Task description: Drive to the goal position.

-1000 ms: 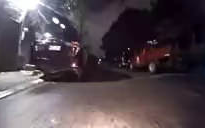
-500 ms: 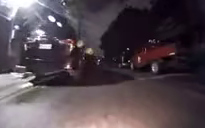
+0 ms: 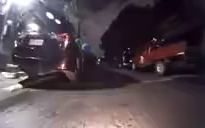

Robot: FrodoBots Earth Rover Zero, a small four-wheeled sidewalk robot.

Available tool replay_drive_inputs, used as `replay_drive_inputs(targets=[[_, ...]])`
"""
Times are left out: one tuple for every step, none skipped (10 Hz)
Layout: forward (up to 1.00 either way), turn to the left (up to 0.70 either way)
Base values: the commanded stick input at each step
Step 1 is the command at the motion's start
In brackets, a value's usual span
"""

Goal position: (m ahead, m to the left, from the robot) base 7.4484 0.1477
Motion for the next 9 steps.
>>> replay_drive_inputs(targets=[[0.85, 0.00], [0.85, 0.00], [0.85, 0.00], [0.85, 0.00], [0.85, 0.00], [0.85, 0.00], [0.85, 0.00], [0.85, 0.00], [0.85, 0.00]])
